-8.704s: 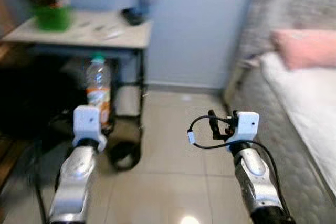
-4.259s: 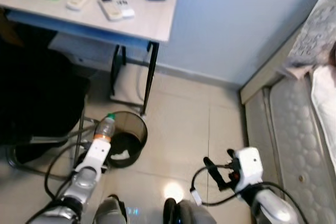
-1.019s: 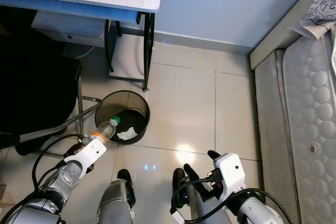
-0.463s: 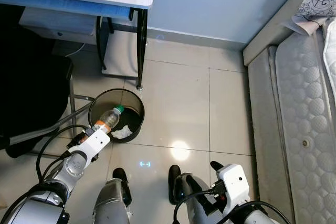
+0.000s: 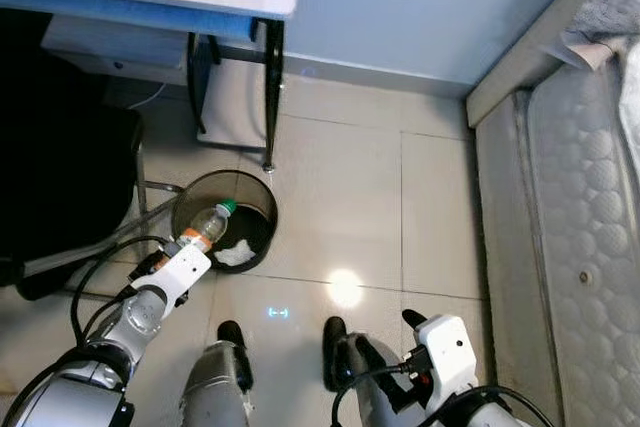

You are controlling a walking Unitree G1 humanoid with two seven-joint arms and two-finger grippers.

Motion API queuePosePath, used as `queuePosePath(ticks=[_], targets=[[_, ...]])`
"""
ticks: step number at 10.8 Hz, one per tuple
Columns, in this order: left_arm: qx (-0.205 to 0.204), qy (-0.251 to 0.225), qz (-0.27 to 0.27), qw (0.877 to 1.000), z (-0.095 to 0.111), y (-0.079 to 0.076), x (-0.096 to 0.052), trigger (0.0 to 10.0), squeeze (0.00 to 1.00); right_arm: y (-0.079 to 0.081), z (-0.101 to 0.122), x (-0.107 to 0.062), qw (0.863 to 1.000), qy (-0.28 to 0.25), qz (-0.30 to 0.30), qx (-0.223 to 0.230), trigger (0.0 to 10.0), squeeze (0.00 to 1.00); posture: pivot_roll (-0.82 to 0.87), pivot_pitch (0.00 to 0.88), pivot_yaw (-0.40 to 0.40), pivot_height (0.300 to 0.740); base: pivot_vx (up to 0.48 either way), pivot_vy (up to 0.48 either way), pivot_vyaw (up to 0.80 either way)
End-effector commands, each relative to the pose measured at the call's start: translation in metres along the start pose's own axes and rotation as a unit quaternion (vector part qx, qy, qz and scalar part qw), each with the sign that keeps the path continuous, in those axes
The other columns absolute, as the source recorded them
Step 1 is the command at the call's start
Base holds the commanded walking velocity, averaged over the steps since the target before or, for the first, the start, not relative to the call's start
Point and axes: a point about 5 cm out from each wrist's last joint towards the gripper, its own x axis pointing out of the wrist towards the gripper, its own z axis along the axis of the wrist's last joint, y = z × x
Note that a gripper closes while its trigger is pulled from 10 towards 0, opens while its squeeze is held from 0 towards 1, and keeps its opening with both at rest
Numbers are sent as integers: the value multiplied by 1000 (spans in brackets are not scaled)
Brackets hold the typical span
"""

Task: Clean up the room

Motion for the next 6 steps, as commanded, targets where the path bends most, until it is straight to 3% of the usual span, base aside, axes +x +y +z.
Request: queuePosePath(ticks=[1, 3, 6], targets=[[-9, 21, -9, 1000, -12, -6, -3, 10000, 0, 1, -4, -5, 1000, 11, -2, 7, 10000, 0, -203, 399, -113, 740, 416, 240, 0], [-10, 18, -15, 1000, -11, -10, -3, 10000, 0, 1, -4, -4, 1000, 12, 0, 6, 10000, 0, -203, 400, -115, 740, 422, 120, 0], [5, 13, -30, 999, -6, -18, -2, 10000, 0, 2, -4, -5, 1000, 12, -1, 8, 10000, 0, -205, 404, -115, 740, 0, 0, 0]])
